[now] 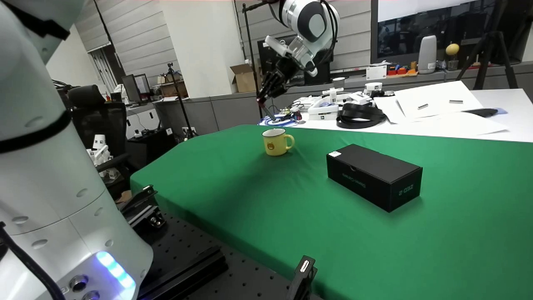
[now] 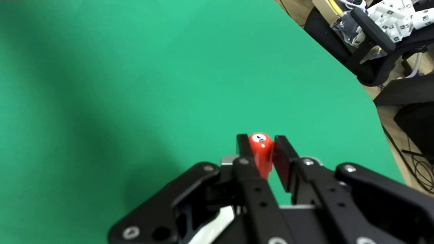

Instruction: Pick the marker from the cup and put it on the box

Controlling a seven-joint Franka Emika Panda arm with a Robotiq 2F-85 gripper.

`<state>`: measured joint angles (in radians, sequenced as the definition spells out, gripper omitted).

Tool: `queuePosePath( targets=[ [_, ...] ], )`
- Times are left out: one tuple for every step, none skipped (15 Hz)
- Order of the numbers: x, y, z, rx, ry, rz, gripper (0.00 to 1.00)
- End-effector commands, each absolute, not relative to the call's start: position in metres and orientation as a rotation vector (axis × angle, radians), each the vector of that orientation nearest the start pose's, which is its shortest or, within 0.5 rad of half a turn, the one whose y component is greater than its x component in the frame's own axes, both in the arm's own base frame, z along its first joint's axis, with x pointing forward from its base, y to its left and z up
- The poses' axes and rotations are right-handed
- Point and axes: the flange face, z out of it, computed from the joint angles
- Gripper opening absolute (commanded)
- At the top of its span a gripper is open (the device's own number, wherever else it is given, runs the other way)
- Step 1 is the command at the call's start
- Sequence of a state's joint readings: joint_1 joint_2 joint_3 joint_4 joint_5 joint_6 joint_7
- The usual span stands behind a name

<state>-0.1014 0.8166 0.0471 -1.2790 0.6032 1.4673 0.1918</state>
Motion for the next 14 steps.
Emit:
queuePosePath(
  targets=[
    [0.692, 0.016, 0.286, -2.482, 0.598, 0.769, 0.06],
    [0.695, 0.011, 0.291, -2.519, 0.64, 0.744, 0.06],
    [0.698, 0.002, 0.295, -2.559, 0.671, 0.702, 0.06],
    [0.699, -0.007, 0.299, -2.6, 0.706, 0.672, 0.06],
    [0.7, -0.016, 0.302, -2.642, 0.741, 0.634, 0.06],
    [0.7, -0.026, 0.304, -2.678, 0.782, 0.603, 0.06],
    [0.7, -0.036, 0.305, -2.712, 0.823, 0.567, 0.06],
    [0.7, -0.047, 0.306, -2.741, 0.868, 0.53, 0.06],
    [0.7, -0.057, 0.307, -2.766, 0.913, 0.49, 0.06],
    [0.699, -0.069, 0.308, -2.785, 0.964, 0.448, 0.06],
    [0.697, -0.079, 0.309, -2.801, 1.015, 0.404, 0.06],
    [0.694, -0.091, 0.309, -2.807, 1.071, 0.359, 0.06],
    [0.689, -0.102, 0.308, -2.813, 1.127, 0.315, 0.06],
    [0.684, -0.112, 0.308, -2.815, 1.183, 0.266, 0.06]
  ],
)
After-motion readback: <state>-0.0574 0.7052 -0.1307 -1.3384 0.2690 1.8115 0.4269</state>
